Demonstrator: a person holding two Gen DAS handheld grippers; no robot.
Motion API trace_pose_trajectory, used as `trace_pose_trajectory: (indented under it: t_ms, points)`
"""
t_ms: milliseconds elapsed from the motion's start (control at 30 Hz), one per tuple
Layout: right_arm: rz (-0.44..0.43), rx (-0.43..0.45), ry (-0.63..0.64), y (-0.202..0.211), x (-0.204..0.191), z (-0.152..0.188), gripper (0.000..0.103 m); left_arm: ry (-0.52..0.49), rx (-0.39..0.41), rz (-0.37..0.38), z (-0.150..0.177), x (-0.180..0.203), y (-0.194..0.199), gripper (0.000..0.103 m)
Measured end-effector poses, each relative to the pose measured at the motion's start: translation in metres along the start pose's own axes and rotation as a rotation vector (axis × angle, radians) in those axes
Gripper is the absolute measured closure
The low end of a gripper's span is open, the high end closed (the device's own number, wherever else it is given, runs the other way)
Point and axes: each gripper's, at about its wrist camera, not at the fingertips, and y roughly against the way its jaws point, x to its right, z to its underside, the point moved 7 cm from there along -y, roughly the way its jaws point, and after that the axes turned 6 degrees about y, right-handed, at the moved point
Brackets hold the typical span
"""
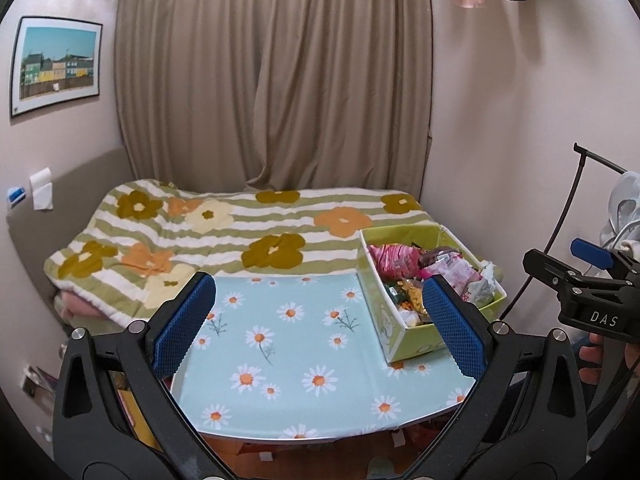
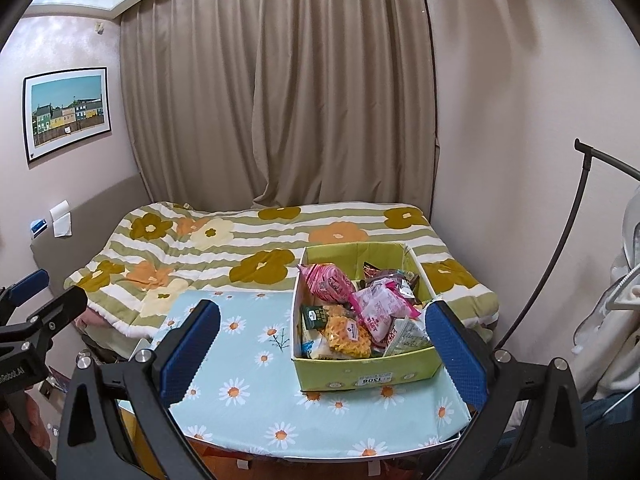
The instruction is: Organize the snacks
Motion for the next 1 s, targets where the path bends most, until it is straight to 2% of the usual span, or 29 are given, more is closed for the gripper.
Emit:
trace_pose_trajectory:
  t_ms: [1000]
  points:
    - [0.020,-0.031,0.007,-0.017,-0.001,-0.001,0.001,0.039,-0.003,-0.024,-0.003,-0.009,-0.025,0.000]
